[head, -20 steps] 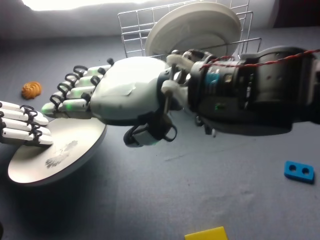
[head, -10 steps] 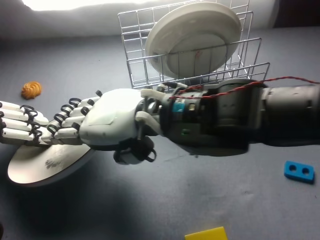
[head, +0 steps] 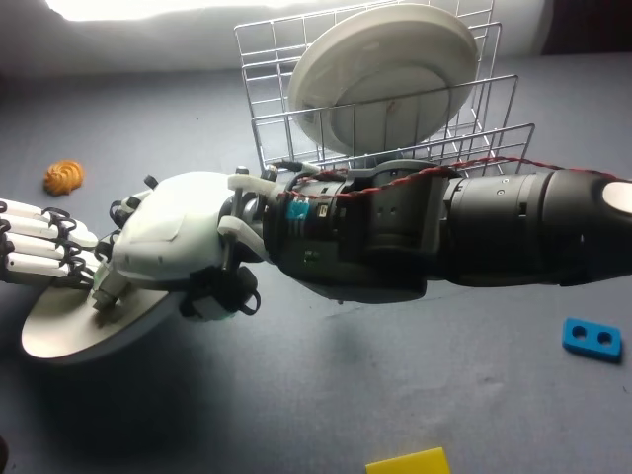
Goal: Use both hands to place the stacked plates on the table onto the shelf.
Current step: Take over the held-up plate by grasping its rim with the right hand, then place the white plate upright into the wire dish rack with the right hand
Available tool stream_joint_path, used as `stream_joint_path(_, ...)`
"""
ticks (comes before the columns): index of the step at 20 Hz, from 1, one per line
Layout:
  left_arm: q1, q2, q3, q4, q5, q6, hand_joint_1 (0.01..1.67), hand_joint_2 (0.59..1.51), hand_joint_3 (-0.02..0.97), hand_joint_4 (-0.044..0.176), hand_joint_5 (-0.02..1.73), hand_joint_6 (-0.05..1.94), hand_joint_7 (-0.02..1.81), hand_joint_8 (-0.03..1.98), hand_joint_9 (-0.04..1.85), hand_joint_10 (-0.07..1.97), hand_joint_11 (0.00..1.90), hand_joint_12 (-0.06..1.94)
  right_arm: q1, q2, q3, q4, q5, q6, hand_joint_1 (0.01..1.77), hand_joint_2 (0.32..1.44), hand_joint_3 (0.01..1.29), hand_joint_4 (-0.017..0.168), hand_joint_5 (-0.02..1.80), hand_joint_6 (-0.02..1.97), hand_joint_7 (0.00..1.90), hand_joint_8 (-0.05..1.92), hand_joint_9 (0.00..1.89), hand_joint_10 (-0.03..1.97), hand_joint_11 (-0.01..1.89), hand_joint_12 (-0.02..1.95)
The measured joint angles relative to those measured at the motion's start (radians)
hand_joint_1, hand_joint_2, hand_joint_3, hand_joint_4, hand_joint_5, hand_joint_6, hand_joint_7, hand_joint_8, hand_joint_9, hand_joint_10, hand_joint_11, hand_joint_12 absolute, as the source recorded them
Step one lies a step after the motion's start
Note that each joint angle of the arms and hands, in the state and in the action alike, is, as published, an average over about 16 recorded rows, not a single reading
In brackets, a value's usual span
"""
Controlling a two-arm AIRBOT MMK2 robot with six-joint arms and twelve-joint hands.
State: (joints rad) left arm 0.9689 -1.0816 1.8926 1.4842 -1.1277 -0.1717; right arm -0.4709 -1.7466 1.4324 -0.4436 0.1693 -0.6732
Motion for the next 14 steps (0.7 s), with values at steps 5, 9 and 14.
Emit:
stream_joint_path(5,-0.007,-0.001,0.000,0.007,-0.002,-0.004,0.02,1.125,0.014,-0.007,0.00,-0.02,0.02,-0.01,-0.02,-0.04,0.02,0.01,0.001,-0.018,0.024,-0.001,0.030,-0.005,1.30,1.07,0.01,-0.004,0.65,0.29,0.73,0.21,0.80,0.14,0.52,1.10)
stream_joint_path(9,-0.023,-0.002,0.004,0.018,-0.006,-0.010,0.02,1.125,0.015,-0.007,0.00,-0.02,0.02,-0.01,-0.02,-0.03,0.02,0.01,0.003,-0.019,0.028,-0.002,0.048,-0.009,1.27,1.02,0.02,-0.007,0.73,0.45,0.84,0.37,0.93,0.32,0.73,1.08)
stream_joint_path(14,-0.073,-0.007,0.021,0.040,-0.016,-0.031,0.02,1.126,0.015,-0.005,0.01,-0.01,0.02,-0.01,-0.01,-0.02,0.03,0.01,0.003,-0.018,0.028,-0.004,0.059,-0.014,1.25,0.97,0.01,-0.010,0.74,0.68,0.88,0.58,0.99,0.65,0.89,1.06)
